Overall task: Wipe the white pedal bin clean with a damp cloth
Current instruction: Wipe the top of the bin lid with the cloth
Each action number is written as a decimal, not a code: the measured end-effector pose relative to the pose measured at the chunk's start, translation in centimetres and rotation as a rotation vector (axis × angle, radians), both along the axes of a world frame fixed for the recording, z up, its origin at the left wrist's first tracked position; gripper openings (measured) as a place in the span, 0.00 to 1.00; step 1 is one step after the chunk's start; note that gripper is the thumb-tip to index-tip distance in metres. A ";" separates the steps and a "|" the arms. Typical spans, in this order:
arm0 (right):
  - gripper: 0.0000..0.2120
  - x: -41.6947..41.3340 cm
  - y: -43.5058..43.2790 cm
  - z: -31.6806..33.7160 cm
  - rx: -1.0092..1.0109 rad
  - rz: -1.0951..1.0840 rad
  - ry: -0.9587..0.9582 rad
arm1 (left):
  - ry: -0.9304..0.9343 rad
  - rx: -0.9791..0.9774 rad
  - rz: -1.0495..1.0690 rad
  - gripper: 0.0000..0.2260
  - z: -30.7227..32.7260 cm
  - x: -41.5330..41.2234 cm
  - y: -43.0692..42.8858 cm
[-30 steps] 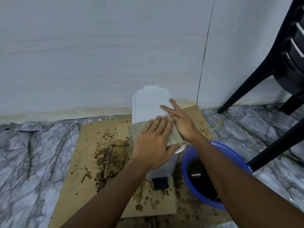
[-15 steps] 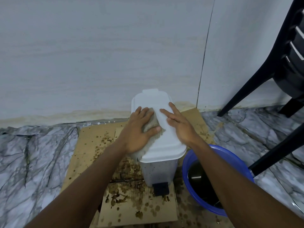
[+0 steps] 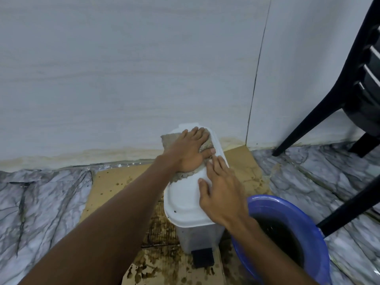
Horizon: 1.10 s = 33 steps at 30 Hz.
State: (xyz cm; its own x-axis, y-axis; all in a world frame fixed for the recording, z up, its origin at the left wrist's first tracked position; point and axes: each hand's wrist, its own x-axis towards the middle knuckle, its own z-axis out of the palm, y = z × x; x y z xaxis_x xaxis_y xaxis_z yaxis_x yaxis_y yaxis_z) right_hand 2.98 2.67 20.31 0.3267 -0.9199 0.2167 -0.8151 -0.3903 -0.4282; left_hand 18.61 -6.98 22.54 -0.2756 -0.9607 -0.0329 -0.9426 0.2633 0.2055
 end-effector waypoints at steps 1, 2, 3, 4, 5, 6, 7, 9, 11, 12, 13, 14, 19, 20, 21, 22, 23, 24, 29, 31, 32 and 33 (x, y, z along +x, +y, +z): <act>0.34 0.2 0.3 -0.2 -0.024 -0.007 0.017 | 0.004 0.002 -0.035 0.31 0.0 -0.4 -0.6; 0.35 0.4 0.4 -0.5 -0.039 -0.002 0.043 | 0.007 0.003 -0.066 0.30 -0.1 -0.6 -1.3; 0.36 0.4 0.6 -0.9 -0.052 0.006 0.062 | 0.008 0.001 -0.094 0.29 -0.2 -0.9 -1.9; 0.36 0.4 0.6 -1.2 -0.069 0.009 0.065 | 0.002 -0.003 -0.121 0.27 -0.3 -1.2 -2.4; 0.35 0.3 0.6 -1.4 -0.096 0.006 0.058 | -0.006 -0.012 -0.150 0.26 -0.3 -1.3 -2.9; 0.33 0.2 0.4 -1.5 -0.130 0.003 0.045 | -0.004 -0.031 -0.177 0.24 -0.4 -1.5 -3.1; 0.31 0.0 0.2 -1.7 -0.167 0.003 0.022 | 0.013 -0.061 -0.201 0.21 -0.5 -1.4 -3.3; 0.27 -0.4 -0.3 -1.9 -0.214 0.019 -0.042 | 0.062 -0.113 -0.224 0.15 -0.6 -0.9 -3.5; 0.26 -0.6 -0.9 -1.8 -0.236 0.064 -0.073 | 0.093 -0.129 -0.222 0.10 -0.6 -0.1 -3.2; 0.26 -0.6 -1.1 -1.8 -0.250 0.093 -0.076 | 0.101 -0.140 -0.222 0.09 -0.6 0.3 -2.9; 0.25 -0.6 -1.4 -1.8 -0.263 0.125 -0.074 | 0.106 -0.144 -0.220 0.09 -0.5 0.7 -2.6; 0.25 -0.6 -1.7 -1.8 -0.273 0.161 -0.073 | 0.105 -0.143 -0.212 0.09 -0.4 1.2 -2.4; 0.24 -0.4 -4.6 -1.5 -0.166 0.431 -0.128 | 0.024 -0.149 -0.090 0.17 0.0 5.6 -0.6; 0.24 0.0 -5.4 -1.4 -0.114 0.500 -0.136 | 0.011 -0.153 -0.062 0.19 -0.1 6.6 0.0; 0.23 0.6 -6.1 -1.2 -0.071 0.563 -0.128 | 0.018 -0.159 -0.023 0.20 -0.3 7.8 0.5; 0.22 1.2 -6.7 -1.0 -0.039 0.615 -0.108 | 0.039 -0.161 0.029 0.21 -0.5 9.1 1.0; 0.21 1.8 -7.3 -0.7 -0.014 0.650 -0.083 | 0.059 -0.163 0.080 0.23 -0.9 10.3 1.4; 0.20 2.3 -7.9 -0.2 0.011 0.665 -0.048 | 0.071 -0.168 0.113 0.26 -1.2 11.4 1.7; 0.27 4.4 -5.8 2.4 0.116 0.478 0.266 | 0.131 -0.171 0.175 0.29 -1.5 12.3 1.8; 0.40 4.9 -3.0 1.7 0.076 0.419 0.287 | 0.132 -0.158 0.179 0.27 -1.1 11.6 1.7; 0.46 5.0 -2.0 1.1 0.031 0.418 0.287 | 0.127 -0.149 0.182 0.25 -1.0 11.6 1.7; 0.49 5.1 -1.4 0.4 -0.011 0.419 0.292 | 0.125 -0.136 0.185 0.25 -0.9 11.7 1.6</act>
